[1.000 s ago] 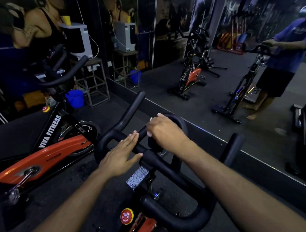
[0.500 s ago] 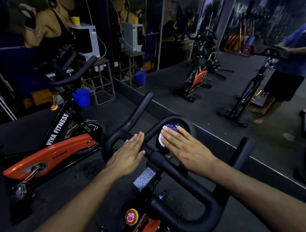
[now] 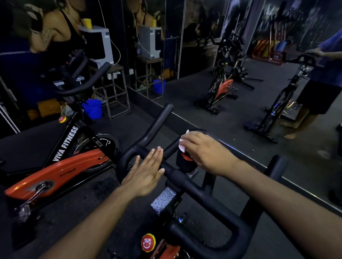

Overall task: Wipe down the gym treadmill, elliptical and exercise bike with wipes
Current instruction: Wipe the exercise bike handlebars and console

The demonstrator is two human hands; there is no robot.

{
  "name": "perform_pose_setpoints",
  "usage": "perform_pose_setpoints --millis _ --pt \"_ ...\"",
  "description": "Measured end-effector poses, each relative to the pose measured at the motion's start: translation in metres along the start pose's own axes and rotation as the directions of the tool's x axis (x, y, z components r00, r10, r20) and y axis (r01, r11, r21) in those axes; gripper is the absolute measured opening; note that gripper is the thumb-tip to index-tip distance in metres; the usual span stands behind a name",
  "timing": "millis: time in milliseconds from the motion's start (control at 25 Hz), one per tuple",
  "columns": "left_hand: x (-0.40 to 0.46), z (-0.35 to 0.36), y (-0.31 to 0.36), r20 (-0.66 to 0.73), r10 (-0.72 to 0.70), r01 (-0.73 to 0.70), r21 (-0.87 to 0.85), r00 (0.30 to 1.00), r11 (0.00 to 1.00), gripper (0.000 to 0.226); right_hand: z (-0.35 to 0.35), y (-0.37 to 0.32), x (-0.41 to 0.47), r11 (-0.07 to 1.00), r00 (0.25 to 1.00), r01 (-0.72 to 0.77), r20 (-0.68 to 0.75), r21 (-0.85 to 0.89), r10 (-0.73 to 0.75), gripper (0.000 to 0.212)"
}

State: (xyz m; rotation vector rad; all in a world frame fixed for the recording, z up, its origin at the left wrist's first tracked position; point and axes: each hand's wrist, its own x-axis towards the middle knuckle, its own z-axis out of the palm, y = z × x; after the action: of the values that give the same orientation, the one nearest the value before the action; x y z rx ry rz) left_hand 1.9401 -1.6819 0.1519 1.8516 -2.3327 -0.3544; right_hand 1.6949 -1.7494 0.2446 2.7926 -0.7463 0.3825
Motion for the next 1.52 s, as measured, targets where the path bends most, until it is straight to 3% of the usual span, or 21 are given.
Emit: perform_pose_setpoints --millis 120,200,280,320,360,480,520,560,600,640,720,800,880,960,1080,1200,1320,1440,1520 --pt "0.0 0.0 0.0 -0.011 0.001 -0.001 -0.01 1.0 1.0 0.065 -0.016 -0.001 0.023 0.872 0.934 -0.349 0.053 0.343 0.353 0.027" --pt "0.0 0.001 -0.002 -0.017 -0.003 0.003 -0.004 1.0 1.0 0.065 -0.025 0.004 0.012 0.618 0.795 -0.549 0.121 0.563 0.595 0.028" --pt "0.0 0.003 -0.004 -0.031 -0.001 0.001 -0.004 1.0 1.0 0.065 -0.025 0.0 -0.009 0.253 0.646 -0.55 0.214 0.796 0.733 0.029" --pt "0.0 0.003 -0.004 -0.039 0.002 -0.002 -0.007 0.999 1.0 0.065 -0.024 -0.008 -0.017 0.121 0.599 -0.512 0.253 0.851 0.76 0.027" --pt "0.001 0.003 -0.004 -0.042 0.009 -0.009 -0.012 0.999 1.0 0.065 -0.019 -0.016 -0.023 0.057 0.564 -0.489 0.265 0.871 0.782 0.027" --pt "0.001 0.004 -0.005 -0.057 0.014 -0.016 -0.036 0.998 0.999 0.065 -0.004 -0.041 -0.036 0.011 0.495 -0.487 0.266 0.873 0.827 0.035" --pt "0.001 0.004 -0.006 -0.07 0.007 -0.01 -0.038 0.998 0.999 0.065 -0.003 -0.047 -0.041 0.029 0.485 -0.493 0.247 0.869 0.839 0.034" --pt "0.0 0.005 -0.006 -0.086 -0.001 -0.002 -0.038 0.996 0.999 0.065 -0.006 -0.049 -0.045 0.119 0.486 -0.523 0.181 0.844 0.855 0.028" --pt "-0.002 0.005 -0.006 -0.111 -0.013 0.009 -0.035 0.994 0.999 0.066 -0.013 -0.05 -0.048 0.281 0.504 -0.559 0.051 0.781 0.862 0.021" --pt "-0.003 0.006 -0.006 -0.138 -0.031 0.026 -0.039 0.99 0.999 0.066 -0.021 -0.049 -0.049 0.482 0.554 -0.568 -0.122 0.667 0.823 0.015" --pt "-0.005 0.007 -0.007 -0.15 -0.076 0.065 -0.079 0.986 0.995 0.064 -0.031 -0.041 -0.034 0.808 0.696 -0.481 -0.411 0.341 0.588 0.021" --pt "-0.005 0.006 -0.007 -0.145 -0.09 0.076 -0.102 0.985 0.992 0.061 -0.031 -0.033 -0.004 0.952 0.88 -0.3 -0.37 0.056 0.299 0.021" --pt "-0.005 0.005 -0.008 -0.147 -0.094 0.074 -0.135 0.985 0.988 0.058 -0.02 -0.025 0.021 0.989 0.98 -0.144 -0.143 -0.035 0.138 0.023" --pt "-0.005 0.004 -0.008 -0.162 -0.101 0.073 -0.171 0.982 0.983 0.056 -0.003 -0.027 0.028 0.993 0.999 -0.035 -0.008 -0.112 0.034 0.024" --pt "-0.003 0.005 -0.009 -0.171 -0.12 0.084 -0.205 0.978 0.975 0.055 0.022 -0.04 0.012 0.947 0.984 0.174 0.093 -0.27 -0.154 0.012" --pt "-0.002 0.007 -0.01 -0.189 -0.135 0.093 -0.212 0.973 0.973 0.054 0.023 -0.04 -0.011 0.932 0.968 0.25 0.063 -0.263 -0.242 0.026" --pt "-0.002 0.008 -0.012 -0.203 -0.128 0.078 -0.237 0.971 0.968 0.055 0.011 -0.042 -0.042 0.983 0.983 0.159 -0.073 -0.092 -0.166 0.04" --pt "0.0 0.01 -0.018 -0.172 -0.085 0.042 -0.24 0.981 0.97 0.057 0.01 -0.066 -0.064 0.985 0.976 -0.109 -0.174 0.135 0.132 0.019" --pt "0.0 0.01 -0.023 -0.147 -0.058 0.022 -0.237 0.987 0.971 0.057 0.017 -0.087 -0.06 0.943 0.955 -0.241 -0.119 0.232 0.273 0.022"
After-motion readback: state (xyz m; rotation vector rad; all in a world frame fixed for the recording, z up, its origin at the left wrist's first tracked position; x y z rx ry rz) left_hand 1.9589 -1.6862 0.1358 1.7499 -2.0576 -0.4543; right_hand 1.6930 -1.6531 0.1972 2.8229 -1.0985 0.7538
